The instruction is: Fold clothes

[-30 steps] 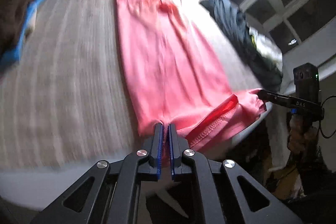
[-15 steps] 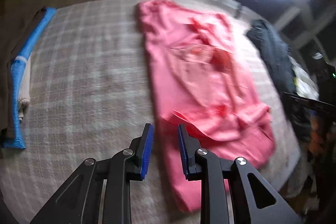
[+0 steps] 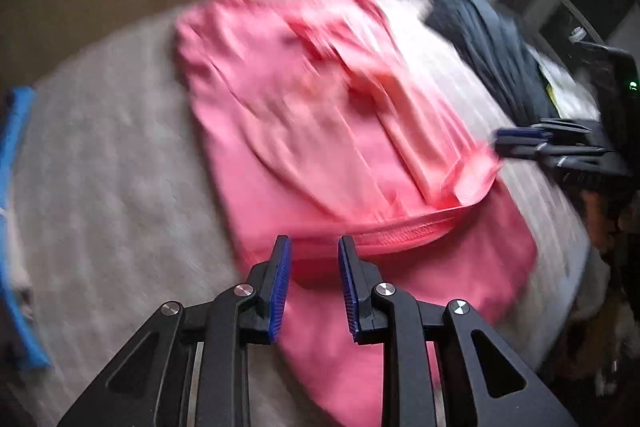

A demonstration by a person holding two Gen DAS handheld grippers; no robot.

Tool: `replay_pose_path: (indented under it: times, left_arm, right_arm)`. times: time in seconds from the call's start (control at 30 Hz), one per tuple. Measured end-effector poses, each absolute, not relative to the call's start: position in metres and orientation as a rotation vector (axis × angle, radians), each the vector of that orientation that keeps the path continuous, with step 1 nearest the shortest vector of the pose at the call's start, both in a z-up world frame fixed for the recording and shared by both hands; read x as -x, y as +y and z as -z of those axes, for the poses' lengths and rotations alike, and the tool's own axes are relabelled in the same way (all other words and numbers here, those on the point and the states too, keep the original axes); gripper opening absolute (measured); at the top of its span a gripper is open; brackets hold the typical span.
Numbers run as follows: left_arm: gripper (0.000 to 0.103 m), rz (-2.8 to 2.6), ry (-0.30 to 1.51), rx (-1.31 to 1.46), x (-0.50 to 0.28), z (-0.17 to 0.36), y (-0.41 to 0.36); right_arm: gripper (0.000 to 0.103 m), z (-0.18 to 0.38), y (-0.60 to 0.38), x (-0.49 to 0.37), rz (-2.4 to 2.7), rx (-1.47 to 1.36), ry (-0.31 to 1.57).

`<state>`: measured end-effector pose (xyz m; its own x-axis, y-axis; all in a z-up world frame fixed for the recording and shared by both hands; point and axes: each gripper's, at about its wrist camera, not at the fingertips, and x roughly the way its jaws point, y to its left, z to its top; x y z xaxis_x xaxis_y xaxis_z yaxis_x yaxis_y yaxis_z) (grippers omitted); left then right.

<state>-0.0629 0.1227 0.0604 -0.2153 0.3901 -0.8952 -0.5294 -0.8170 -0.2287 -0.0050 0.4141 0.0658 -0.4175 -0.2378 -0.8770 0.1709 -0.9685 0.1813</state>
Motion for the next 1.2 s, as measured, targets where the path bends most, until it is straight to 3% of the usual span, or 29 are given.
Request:
replay_pose_path:
  times: [0.17,0.3,0.4,0.5,0.6,0.63,0.67,0.73,0.87,0.9,0.93,0.97,1.07,1.2]
  left_arm:
    - [0.022,-1.976,0.218,1.405,0.053,-0.064,0.127]
    - [0.025,-1.946,0.302,1.446,0.057,-0.038,0.144]
    - [0.019,-1.956,0.249,1.486,0.072,-0.039,0.14]
    - [0.02,-1.989,0.184,1.439,0.077,-0.075,0.121]
    - [0.026,-2.059,0.214,1.368,0.08,-0.122,0.102]
    - [0.027,-2.076,0.227,1.349,0.084,-0.132,0.099]
    - [0.031,-2.099,0.248,1.332,0.091,-0.137,0.098]
    - [0.036,-2.158,0.302,1.3,0.11,-0.147,0.098]
    - [0.036,-2.218,0.289,1.328,0.16,-0.14,0.104]
    - [0.035,-2.228,0.279,1.339,0.172,-0.136,0.106]
    - [0.034,-2.235,0.262,1.349,0.182,-0.132,0.108]
    - [0.034,-2.235,0.238,1.356,0.189,-0.129,0.111]
    - [0.035,-2.185,0.189,1.359,0.203,-0.123,0.131]
    - [0.039,-2.068,0.257,1.335,0.217,-0.11,0.186]
  right_arm:
    - [0.022,-0.07,0.402,-0.009,2.367,-1.51,-0.046]
    - [0.022,-0.037,0.383,-0.015,2.291,-1.595,-0.049]
    - [0.021,-0.023,0.391,-0.008,2.3,-1.684,-0.137]
    - [0.021,-0.055,0.406,-0.018,2.29,-1.651,-0.215]
    - [0.022,-0.109,0.42,-0.031,2.353,-1.543,-0.211]
    - [0.028,-0.128,0.425,-0.032,2.384,-1.494,-0.205]
    - [0.045,-0.146,0.429,-0.031,2.421,-1.438,-0.2]
    - [0.065,-0.174,0.435,-0.019,2.535,-1.324,-0.128]
    - [0.062,-0.182,0.439,0.03,2.691,-1.208,0.017]
    - [0.055,-0.175,0.441,0.048,2.683,-1.225,0.008]
    - [0.036,-0.166,0.442,0.065,2.671,-1.254,0.002]
    - [0.028,-0.153,0.442,0.081,2.653,-1.301,-0.009]
    - [0.028,-0.116,0.446,0.12,2.61,-1.424,-0.051]
    - [0.029,-0.078,0.452,0.159,2.599,-1.514,-0.065]
